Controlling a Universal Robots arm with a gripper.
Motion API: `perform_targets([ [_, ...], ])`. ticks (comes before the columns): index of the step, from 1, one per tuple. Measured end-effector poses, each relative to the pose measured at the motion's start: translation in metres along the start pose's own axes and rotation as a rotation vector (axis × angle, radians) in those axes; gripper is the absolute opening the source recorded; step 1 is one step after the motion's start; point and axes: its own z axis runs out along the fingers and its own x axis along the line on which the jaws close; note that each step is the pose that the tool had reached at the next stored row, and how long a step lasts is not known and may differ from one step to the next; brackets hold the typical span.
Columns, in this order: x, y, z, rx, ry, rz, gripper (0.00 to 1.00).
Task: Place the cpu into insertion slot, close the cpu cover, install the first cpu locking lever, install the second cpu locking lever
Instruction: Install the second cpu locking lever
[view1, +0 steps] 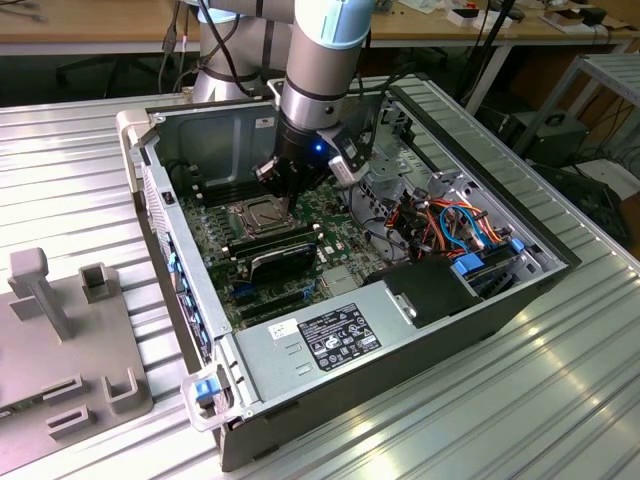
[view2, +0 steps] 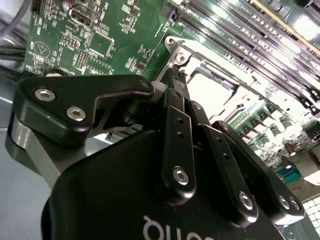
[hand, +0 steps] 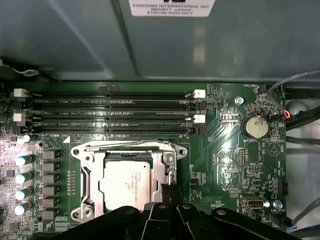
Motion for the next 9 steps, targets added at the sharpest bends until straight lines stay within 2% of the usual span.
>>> perform_targets([
  [9, 0.0, -0.0012, -0.0001, 0.0001, 0.0001, 0.0, 0.11],
])
